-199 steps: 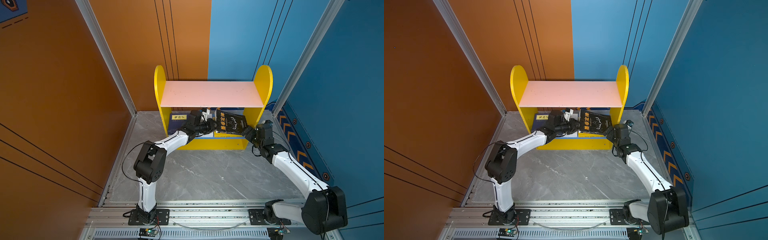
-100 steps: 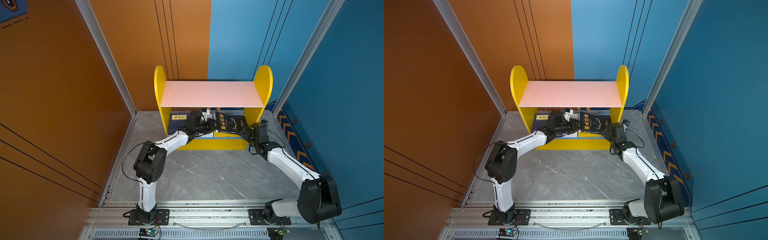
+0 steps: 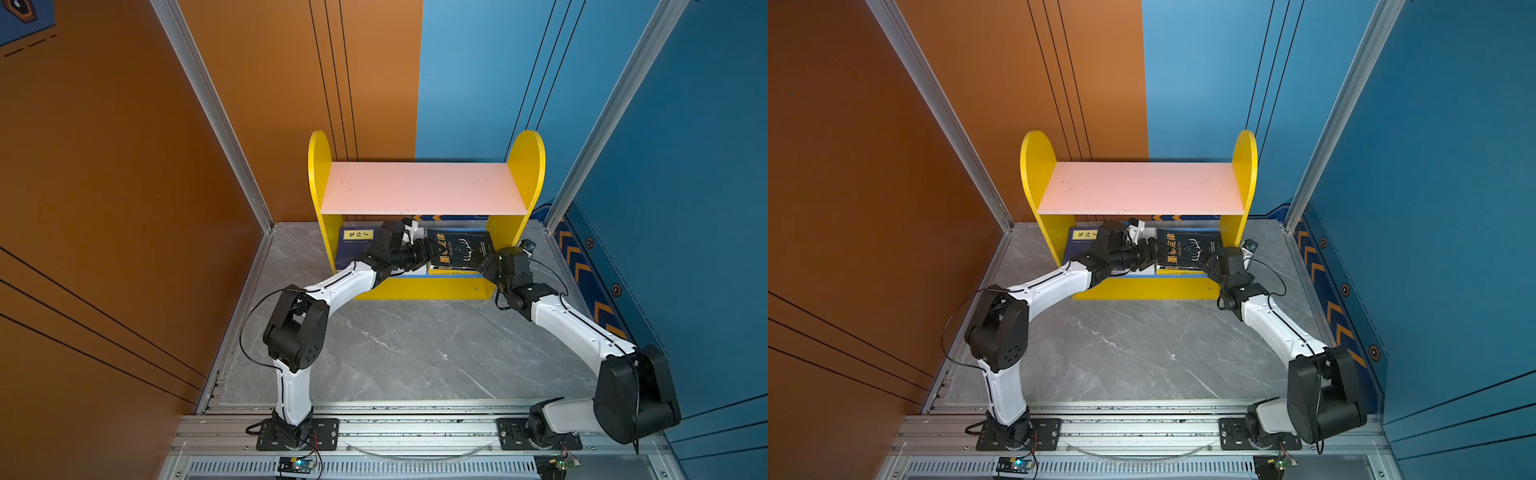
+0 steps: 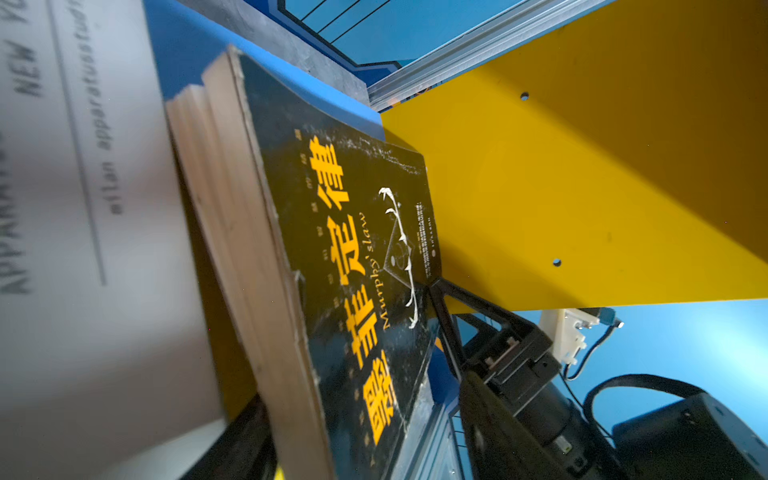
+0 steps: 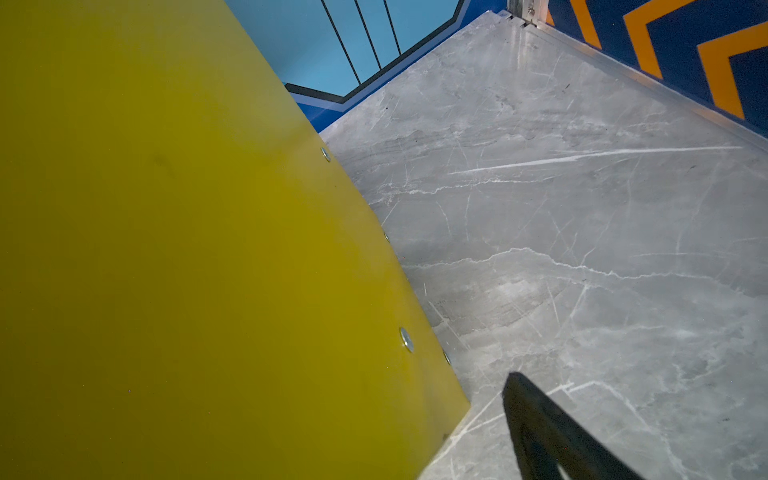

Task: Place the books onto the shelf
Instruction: 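Press the black book flat onto the yellow book with both grippers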

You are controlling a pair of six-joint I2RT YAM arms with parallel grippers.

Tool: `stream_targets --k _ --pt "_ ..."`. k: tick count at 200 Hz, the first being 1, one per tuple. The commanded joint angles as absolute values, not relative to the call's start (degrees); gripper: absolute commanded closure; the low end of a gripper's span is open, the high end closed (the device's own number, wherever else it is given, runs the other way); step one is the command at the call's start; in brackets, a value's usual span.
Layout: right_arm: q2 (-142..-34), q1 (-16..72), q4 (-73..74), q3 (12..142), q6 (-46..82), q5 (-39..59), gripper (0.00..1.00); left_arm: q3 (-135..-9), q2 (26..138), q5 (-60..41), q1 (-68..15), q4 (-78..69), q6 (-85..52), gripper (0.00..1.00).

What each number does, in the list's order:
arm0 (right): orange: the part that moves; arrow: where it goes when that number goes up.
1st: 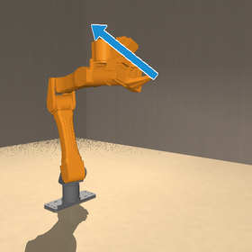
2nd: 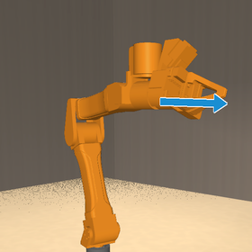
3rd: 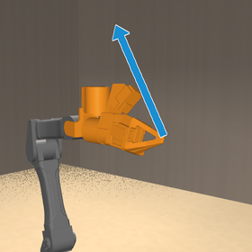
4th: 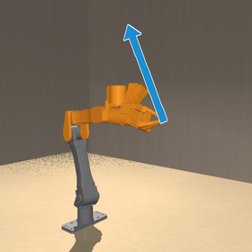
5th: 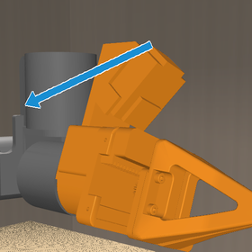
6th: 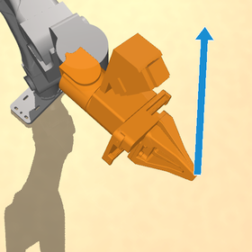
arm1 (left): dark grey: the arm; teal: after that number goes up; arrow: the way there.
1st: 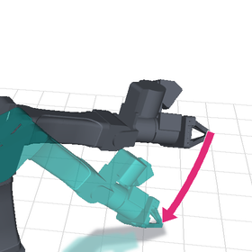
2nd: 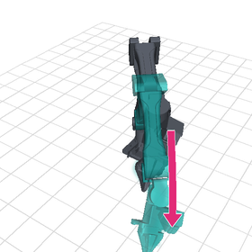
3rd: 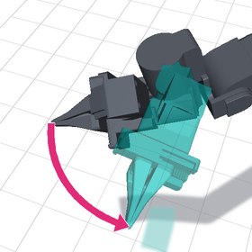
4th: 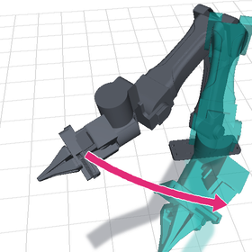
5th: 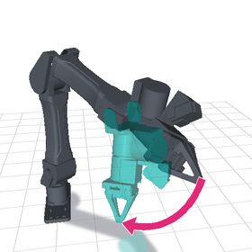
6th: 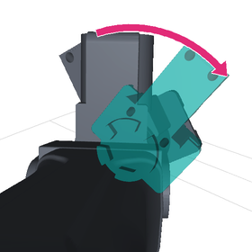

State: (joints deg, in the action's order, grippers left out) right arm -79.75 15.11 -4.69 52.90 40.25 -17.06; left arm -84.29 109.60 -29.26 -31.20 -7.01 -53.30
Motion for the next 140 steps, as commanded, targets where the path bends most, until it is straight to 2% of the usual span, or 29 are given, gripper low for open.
stream_targets --k 1,140 --pt "-80.55 15.53 -6.81 51.56 38.92 -19.06 0.04 -86.09 107.07 -24.7 -31.02 -1.85 -49.33 0.3" --pt "-78.81 16.07 -5.58 51.94 38.26 -15.14 0.03 -87.31 106.98 -22.05 -32.68 1.06 -47.14 0.28"
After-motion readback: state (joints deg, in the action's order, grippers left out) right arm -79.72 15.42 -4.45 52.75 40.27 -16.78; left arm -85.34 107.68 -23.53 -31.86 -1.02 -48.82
